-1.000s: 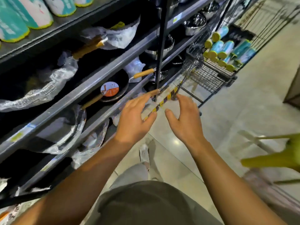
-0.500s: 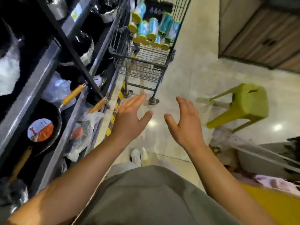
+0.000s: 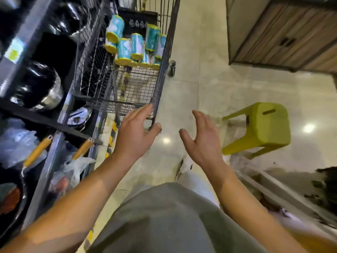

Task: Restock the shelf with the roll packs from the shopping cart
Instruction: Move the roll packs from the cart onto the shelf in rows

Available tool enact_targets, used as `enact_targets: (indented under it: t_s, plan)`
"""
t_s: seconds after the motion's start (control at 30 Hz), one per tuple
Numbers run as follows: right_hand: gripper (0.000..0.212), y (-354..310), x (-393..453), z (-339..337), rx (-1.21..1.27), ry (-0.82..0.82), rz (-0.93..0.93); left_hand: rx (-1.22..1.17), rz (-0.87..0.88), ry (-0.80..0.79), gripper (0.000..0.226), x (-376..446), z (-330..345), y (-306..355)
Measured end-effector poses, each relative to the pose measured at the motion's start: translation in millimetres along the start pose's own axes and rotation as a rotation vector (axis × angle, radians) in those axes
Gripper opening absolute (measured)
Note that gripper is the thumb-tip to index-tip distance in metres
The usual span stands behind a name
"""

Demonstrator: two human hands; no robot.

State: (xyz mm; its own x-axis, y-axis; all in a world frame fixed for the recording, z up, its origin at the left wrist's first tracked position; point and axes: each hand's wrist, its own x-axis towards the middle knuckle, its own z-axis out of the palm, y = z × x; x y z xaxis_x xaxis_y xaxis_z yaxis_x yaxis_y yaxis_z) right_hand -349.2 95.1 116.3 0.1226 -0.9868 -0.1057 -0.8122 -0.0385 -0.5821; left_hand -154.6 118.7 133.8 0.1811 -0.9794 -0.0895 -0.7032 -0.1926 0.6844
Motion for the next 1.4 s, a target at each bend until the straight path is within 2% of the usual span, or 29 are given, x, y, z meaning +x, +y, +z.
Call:
enact_targets:
  t_s: [0.17,0.33,0.6,0.9,1.07,1.17,1.3,1.4]
  plan:
    - [0.067,6.0,94.5,-33.5,0.008,-0.072,-0.102,0.014,-0.079,0.101,0.055,54.9,22.8,30.6]
    - [0.066,16.0,172.6,-53.2,-0.006,-0.125,-0.177,-0.018,-0.177,0.140,0.056,118.6,36.8,52.4]
    - [0.066,29.0,283.3,-45.9,-0.038,-0.215,-0.180,-0.025,-0.169,0.163,0.057,254.2,45.1,57.5]
    - [0.071,-8.9,420.1,-50.7,-0.047,-0.231,-0.221,-0.011,-0.167,0.161,0.052,390.7,25.2,53.6]
    - [0.071,-32.0,496.6,-43.0,-0.052,-0.286,-0.348,0.004,-0.311,0.163,0.054,437.8,24.9,41.1]
    - [0.073,-46.9,550.6,-30.7,-0.094,-0.368,-0.478,-0.068,-0.398,0.249,0.058,463.4,23.1,41.1]
    - [0.072,-70.2,621.0,-9.8,-0.151,-0.479,-0.635,-0.041,-0.501,0.322,0.065,498.6,29.4,27.4]
    - [0.071,-76.5,672.4,15.9,-0.172,-0.581,-0.722,-0.055,-0.648,0.370,0.066,520.1,32.3,19.7]
